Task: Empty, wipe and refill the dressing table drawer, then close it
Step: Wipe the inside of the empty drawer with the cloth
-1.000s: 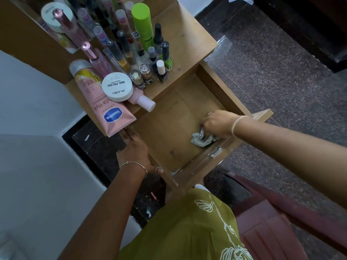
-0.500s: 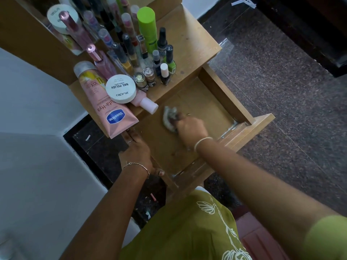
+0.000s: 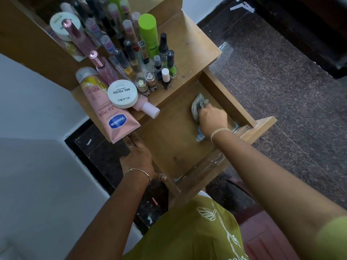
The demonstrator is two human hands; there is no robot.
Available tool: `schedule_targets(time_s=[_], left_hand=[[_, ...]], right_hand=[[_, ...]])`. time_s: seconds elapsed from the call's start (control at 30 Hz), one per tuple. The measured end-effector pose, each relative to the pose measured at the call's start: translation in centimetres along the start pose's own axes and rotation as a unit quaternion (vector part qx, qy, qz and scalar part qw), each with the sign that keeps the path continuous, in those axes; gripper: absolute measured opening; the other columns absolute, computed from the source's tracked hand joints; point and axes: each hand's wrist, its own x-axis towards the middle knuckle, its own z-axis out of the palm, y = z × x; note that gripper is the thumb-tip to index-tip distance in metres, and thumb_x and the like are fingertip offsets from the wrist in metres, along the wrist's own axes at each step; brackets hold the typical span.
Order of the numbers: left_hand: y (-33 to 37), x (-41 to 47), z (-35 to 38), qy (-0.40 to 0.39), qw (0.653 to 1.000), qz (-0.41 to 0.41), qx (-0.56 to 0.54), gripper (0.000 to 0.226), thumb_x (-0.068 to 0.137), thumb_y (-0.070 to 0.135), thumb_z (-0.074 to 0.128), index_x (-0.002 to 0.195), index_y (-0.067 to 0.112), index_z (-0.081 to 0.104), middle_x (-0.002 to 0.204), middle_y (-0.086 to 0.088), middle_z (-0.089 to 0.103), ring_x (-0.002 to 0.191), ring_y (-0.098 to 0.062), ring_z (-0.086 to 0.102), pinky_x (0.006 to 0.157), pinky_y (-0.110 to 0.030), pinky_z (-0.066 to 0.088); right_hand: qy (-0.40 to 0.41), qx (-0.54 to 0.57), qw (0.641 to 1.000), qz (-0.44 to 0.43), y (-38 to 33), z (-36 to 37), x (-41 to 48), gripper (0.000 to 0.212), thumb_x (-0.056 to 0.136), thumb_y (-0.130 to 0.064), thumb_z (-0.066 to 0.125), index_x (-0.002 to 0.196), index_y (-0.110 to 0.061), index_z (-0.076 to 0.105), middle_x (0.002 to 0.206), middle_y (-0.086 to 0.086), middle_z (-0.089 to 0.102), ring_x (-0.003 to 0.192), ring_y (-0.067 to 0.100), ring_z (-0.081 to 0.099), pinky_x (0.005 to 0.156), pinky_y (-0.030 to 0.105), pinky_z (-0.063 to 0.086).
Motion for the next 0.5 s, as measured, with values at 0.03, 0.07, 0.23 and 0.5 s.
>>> schedule_targets(time_s=[0.03, 0.07, 0.23, 0.5], left_hand=[[0.0, 0.0, 0.1, 0.0, 1.0, 0.0, 0.004, 0.155, 0.045, 0.062, 0.084, 0.136, -0.008, -0.019, 0.153, -0.03, -0.006, 0.136, -0.032, 0.037, 0.102, -0.044, 0.038], [0.0, 0.0, 0.1, 0.001, 1.0, 0.0, 0.01, 0.155, 0.045, 0.063, 0.083, 0.137, -0.009, -0.019, 0.152, -0.03, -0.008, 0.136, -0.032, 0.036, 0.102, -0.043, 0.037], [-0.2, 0.0, 0.3, 0.0, 1.0, 0.003, 0.028, 0.156, 0.044, 0.069, 0.079, 0.137, -0.01, -0.018, 0.149, -0.033, -0.018, 0.14, -0.032, 0.029, 0.106, -0.045, 0.033], [-0.4, 0.4, 0.9, 0.004, 0.999, 0.004, 0.037, 0.159, 0.043, 0.072, 0.078, 0.132, -0.012, -0.024, 0.149, -0.033, -0.017, 0.138, -0.031, 0.033, 0.109, -0.049, 0.028]], right_hand=[[0.01, 0.02, 1.0, 0.011, -0.3, -0.7, 1.4, 0.048, 0.076, -0.023, 0.076, 0.118, -0.008, 0.058, 0.117, 0.008, 0.059, 0.1, 0.026, 0.065, 0.065, 0.031, 0.04], [0.013, 0.041, 0.999, 0.022, -0.7, -1.3, 2.7, 0.048, 0.078, -0.021, 0.072, 0.121, -0.007, 0.057, 0.121, 0.009, 0.057, 0.104, 0.027, 0.063, 0.067, 0.032, 0.041], [-0.021, 0.135, 0.987, 0.086, -2.3, -2.9, 5.6, 0.077, 0.08, -0.035, 0.072, 0.141, -0.002, 0.039, 0.139, 0.014, 0.046, 0.118, 0.03, 0.055, 0.078, 0.038, 0.047], [-0.085, 0.133, 0.986, -0.058, -9.8, -0.7, 0.1, 0.093, 0.061, -0.032, 0.088, 0.138, -0.004, 0.043, 0.143, 0.018, 0.038, 0.118, 0.031, 0.053, 0.087, 0.039, 0.049]])
